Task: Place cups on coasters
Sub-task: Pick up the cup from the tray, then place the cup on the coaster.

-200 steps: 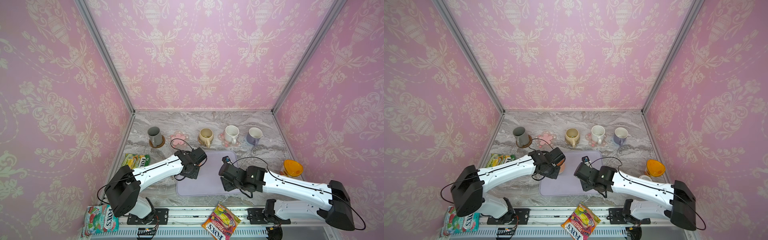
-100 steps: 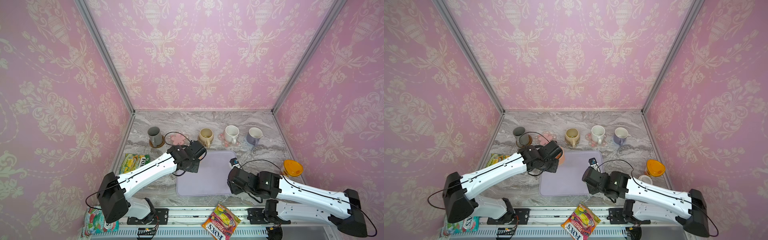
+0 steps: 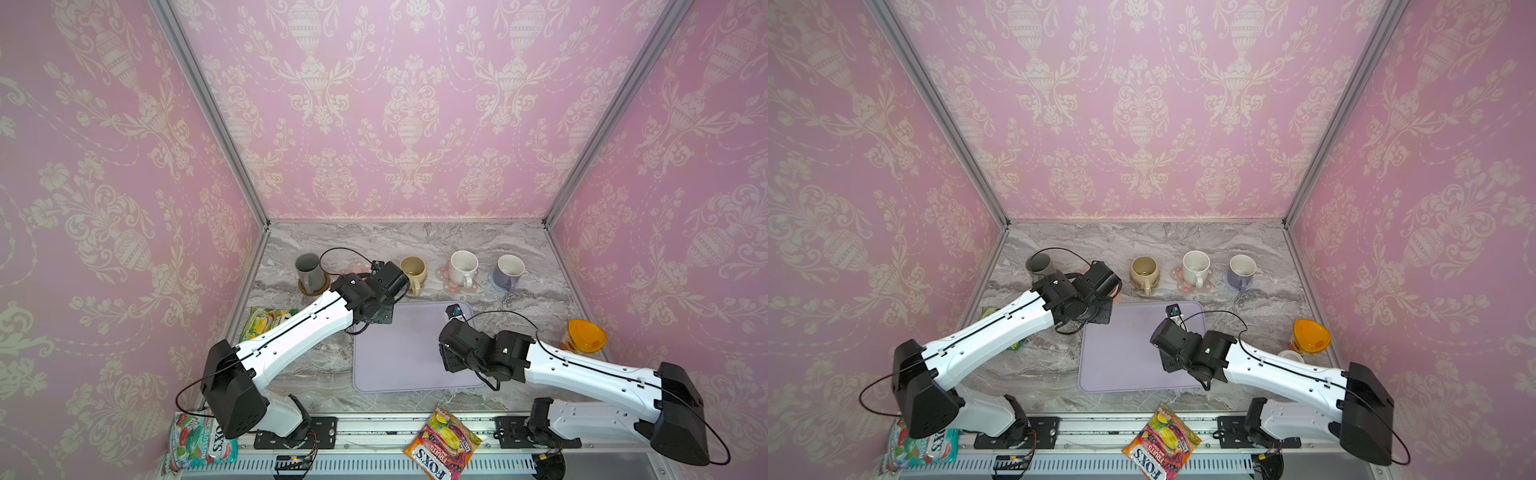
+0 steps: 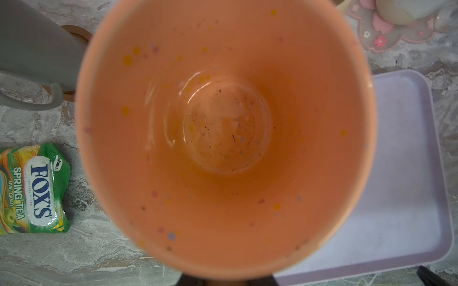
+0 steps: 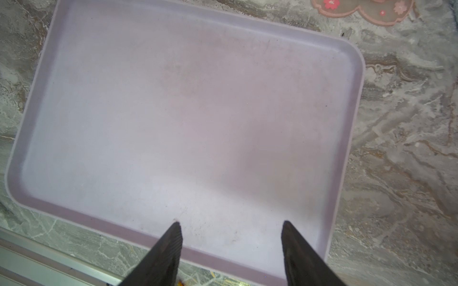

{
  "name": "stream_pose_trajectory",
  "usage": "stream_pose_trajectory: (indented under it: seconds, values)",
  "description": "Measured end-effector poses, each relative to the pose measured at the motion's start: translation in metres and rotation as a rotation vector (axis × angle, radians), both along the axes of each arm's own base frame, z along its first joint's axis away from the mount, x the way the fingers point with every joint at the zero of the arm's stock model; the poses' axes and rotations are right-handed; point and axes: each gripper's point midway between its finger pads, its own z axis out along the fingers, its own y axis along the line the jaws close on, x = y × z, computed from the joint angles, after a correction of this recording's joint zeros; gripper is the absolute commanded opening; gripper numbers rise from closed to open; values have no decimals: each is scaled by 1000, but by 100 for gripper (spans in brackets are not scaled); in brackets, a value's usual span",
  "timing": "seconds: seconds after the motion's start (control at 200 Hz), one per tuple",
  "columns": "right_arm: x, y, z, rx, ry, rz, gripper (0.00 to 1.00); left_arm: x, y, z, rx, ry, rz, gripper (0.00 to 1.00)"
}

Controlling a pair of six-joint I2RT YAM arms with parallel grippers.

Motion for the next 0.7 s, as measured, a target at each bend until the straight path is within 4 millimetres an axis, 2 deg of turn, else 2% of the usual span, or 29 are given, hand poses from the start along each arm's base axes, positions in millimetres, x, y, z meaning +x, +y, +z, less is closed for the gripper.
stream_pose_trajectory:
  seconds: [0.11, 0.275, 0.465, 0.696]
  values:
    - [6, 10, 9, 53, -34, -2, 65, 15, 14, 2, -4, 3, 62, 0]
    - [15, 17, 40, 171, -126, -14, 66, 41, 30, -5, -11, 24, 137, 0]
    - [27, 1, 62, 197, -209, -46, 67, 55, 40, -25, -4, 75, 163, 0]
    - [43, -18, 65, 135, -240, -64, 68, 62, 27, -41, -26, 108, 124, 0]
